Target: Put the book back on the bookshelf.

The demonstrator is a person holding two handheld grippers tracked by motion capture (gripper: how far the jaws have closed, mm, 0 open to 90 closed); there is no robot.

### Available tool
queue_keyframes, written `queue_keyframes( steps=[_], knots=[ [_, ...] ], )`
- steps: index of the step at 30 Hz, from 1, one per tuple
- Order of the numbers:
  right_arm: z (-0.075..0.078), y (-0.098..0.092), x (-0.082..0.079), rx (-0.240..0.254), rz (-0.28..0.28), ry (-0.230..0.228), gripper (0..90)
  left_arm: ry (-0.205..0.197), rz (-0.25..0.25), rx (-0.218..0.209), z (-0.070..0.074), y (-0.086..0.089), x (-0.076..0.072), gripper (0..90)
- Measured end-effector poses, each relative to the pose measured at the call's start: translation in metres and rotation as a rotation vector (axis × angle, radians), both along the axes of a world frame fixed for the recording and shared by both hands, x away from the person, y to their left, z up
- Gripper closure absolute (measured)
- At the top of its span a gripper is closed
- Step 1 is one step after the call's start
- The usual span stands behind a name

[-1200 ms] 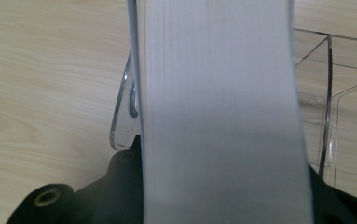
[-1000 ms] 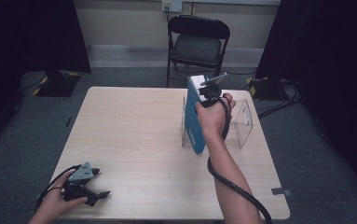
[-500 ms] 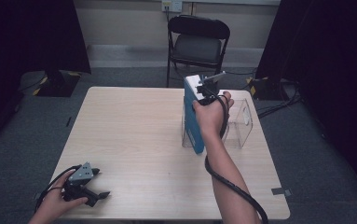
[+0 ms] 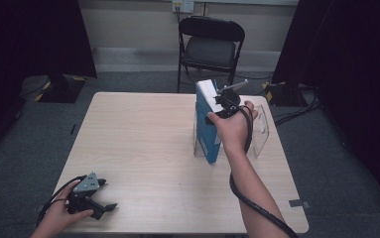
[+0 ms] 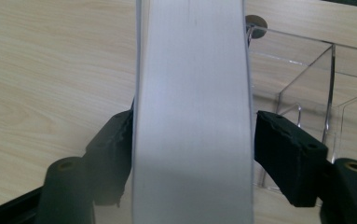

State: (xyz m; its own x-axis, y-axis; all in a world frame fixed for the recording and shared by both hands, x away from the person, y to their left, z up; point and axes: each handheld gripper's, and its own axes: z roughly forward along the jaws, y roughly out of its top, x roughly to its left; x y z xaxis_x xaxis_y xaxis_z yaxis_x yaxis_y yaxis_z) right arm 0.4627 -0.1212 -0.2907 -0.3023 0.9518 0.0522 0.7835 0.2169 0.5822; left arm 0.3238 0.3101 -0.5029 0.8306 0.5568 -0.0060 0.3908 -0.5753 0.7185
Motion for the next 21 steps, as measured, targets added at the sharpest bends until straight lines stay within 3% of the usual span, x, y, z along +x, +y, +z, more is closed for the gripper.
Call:
queue_keyframes(
  steps=[2,7,12,16,21],
  knots=[
    [0.0,-0.003,-0.003,0.018,0.01,-0.003,27.1,0.0,0.0,0.001,0.0,0.0,0.0,1.1],
    [0.001,-0.011,-0.016,0.011,0.029,-0.031,22.3,0.0,0.0,0.001,0.0,0.0,0.0,1.1],
    [-0.005,-0.017,-0.027,0.003,0.065,-0.052,20.1,0.005,0.002,-0.003,0.0,0.0,0.0,0.8],
    [-0.012,-0.02,-0.033,0.029,0.097,-0.064,18.7,0.006,0.002,-0.003,0.0,0.0,0.0,0.8],
    [-0.019,-0.017,-0.042,0.014,0.142,-0.079,16.9,0.006,0.007,-0.011,-0.001,-0.001,-0.001,0.8]
  ],
)
